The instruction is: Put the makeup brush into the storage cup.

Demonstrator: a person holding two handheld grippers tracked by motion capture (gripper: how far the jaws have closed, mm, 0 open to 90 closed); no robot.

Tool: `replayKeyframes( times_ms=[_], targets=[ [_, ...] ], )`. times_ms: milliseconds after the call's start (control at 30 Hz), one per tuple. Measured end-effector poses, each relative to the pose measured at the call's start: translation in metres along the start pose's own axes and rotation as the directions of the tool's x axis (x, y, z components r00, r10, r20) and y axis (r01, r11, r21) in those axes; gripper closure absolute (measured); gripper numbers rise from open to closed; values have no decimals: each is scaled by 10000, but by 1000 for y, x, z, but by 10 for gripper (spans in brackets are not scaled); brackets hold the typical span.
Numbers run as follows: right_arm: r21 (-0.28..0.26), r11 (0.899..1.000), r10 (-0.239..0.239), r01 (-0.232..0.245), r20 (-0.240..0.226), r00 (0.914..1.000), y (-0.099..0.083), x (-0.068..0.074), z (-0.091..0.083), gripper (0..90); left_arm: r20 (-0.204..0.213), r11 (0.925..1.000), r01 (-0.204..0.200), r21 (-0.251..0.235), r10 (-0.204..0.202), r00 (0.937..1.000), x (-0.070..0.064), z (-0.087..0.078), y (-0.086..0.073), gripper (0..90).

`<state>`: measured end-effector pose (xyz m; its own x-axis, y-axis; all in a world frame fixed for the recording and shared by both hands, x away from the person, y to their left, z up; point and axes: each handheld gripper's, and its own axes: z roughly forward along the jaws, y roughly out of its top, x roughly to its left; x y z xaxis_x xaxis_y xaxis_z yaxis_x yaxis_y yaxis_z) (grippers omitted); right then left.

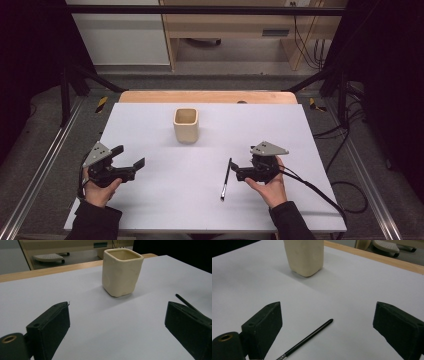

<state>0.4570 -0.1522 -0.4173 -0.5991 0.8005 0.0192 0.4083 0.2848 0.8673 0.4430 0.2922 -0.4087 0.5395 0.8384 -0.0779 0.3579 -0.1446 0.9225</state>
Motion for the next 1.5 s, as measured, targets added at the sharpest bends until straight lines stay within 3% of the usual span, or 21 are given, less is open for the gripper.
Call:
replayKeyframes(
  times_ms=[233, 500, 833, 867, 1000, 1167, 1500],
  targets=[
    [648, 9978, -160, 169, -143, 9998, -11, 11, 21, 104, -11, 10000, -64, 24, 64, 10000, -2, 1, 0, 59],
    [1213, 9926, 6, 36, -348, 9994, -20, 16, 35, 139, 9, 10000, -66, 64, 66, 10000, -1, 1, 0, 60],
    [2042, 9781, -343, 408, -354, 9988, -36, 21, 54, 269, 117, 9997, -168, 200, 166, 9998, -3, 3, -1, 61],
    [2247, 9730, -462, 537, -388, 9982, -38, 22, 56, 287, 109, 9996, -180, 205, 178, 9998, -3, 3, -1, 61],
    [2486, 9663, -577, 672, -454, 9973, -41, 23, 59, 334, 116, 9995, -199, 225, 197, 9997, -3, 4, -1, 61],
    [2527, 9650, -599, 703, -488, 9970, -42, 23, 58, 388, 121, 9994, -205, 279, 202, 9997, -3, 4, -2, 60],
    [2747, 9575, -739, 884, -626, 9953, -40, 21, 53, 590, 157, 9991, -270, 323, 265, 9995, -4, 4, -2, 61]
  ],
)
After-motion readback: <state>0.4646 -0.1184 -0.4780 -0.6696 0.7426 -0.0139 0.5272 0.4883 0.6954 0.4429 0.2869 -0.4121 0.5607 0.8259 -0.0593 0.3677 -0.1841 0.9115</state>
